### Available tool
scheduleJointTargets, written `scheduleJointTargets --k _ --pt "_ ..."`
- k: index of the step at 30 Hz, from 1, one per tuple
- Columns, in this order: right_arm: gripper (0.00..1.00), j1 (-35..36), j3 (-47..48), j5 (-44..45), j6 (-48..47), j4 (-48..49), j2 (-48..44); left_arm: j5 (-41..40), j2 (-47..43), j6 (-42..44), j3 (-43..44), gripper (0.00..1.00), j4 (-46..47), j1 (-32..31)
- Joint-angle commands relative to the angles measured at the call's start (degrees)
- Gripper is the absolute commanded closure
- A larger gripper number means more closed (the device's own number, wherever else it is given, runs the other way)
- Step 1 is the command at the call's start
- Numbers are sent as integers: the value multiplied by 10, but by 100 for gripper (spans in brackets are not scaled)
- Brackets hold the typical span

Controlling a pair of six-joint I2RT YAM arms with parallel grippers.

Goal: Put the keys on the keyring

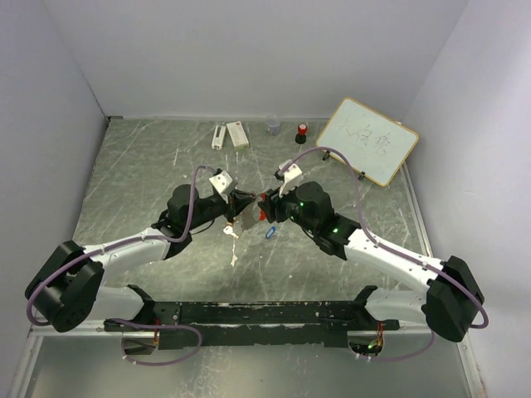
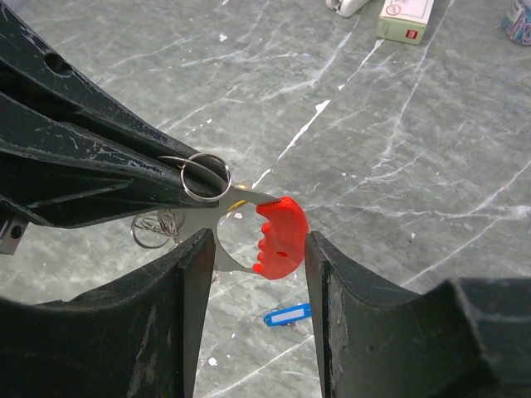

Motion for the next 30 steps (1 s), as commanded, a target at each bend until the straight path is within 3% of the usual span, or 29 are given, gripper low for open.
scheduleJointTargets --k 1,30 --pt "52 1 13 6 -7 23 13 -3 -1 -14 30 93 -12 -2" --pt "52 0 25 29 -23 38 21 -12 19 -33 88 93 -156 -4"
